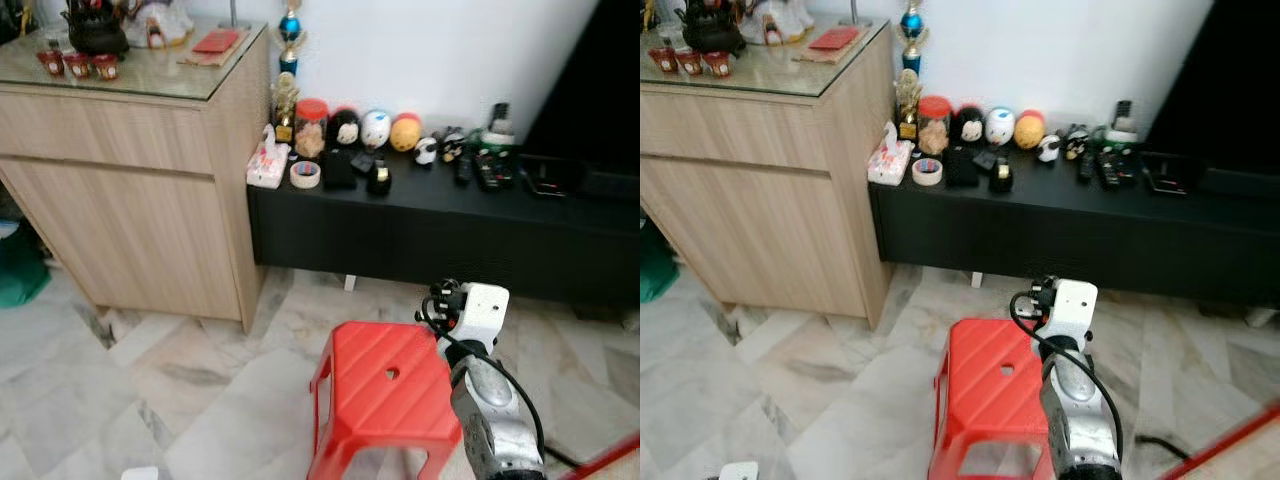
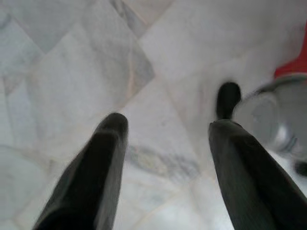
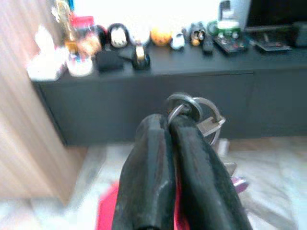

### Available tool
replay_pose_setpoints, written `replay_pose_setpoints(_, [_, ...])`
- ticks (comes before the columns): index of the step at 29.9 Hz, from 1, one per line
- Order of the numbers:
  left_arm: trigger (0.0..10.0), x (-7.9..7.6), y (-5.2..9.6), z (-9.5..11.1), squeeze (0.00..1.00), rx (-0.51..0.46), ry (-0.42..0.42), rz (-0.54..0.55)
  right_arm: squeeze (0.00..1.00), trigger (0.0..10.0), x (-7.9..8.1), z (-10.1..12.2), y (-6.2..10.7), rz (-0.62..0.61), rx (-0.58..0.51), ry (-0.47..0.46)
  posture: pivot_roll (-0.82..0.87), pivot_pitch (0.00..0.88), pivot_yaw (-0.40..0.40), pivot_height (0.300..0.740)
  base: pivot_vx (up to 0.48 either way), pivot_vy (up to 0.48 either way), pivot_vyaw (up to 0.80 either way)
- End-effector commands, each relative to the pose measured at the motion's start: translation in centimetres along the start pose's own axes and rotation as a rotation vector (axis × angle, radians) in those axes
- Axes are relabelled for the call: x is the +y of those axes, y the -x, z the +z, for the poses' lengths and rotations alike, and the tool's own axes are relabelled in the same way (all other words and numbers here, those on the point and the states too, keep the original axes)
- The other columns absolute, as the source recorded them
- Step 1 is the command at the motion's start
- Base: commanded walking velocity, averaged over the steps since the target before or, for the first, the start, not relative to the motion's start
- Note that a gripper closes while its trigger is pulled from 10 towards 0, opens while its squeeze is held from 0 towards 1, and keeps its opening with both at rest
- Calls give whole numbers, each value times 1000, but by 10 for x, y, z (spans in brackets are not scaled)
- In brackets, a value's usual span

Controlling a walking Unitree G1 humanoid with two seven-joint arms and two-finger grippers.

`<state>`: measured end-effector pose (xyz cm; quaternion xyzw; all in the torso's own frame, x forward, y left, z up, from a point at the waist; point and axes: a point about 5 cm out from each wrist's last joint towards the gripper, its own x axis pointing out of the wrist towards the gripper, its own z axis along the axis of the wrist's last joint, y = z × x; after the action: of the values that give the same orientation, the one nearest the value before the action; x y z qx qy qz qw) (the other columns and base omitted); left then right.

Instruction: Hang keys on a hook

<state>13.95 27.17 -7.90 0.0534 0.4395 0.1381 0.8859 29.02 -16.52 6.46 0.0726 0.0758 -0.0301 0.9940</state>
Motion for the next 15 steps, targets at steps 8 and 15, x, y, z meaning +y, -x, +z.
replay_pose_setpoints(8, [10000,-3,4,-16,0,57,15,-11,0,10000,6,7,-5,10,-15,7,82,0,-53,729,-375,0,0])
replay_pose_setpoints(15, [10000,-2,4,-18,0,65,21,-9,0,10000,4,7,-6,4,-12,6,95,0,-59,729,-374,0,0])
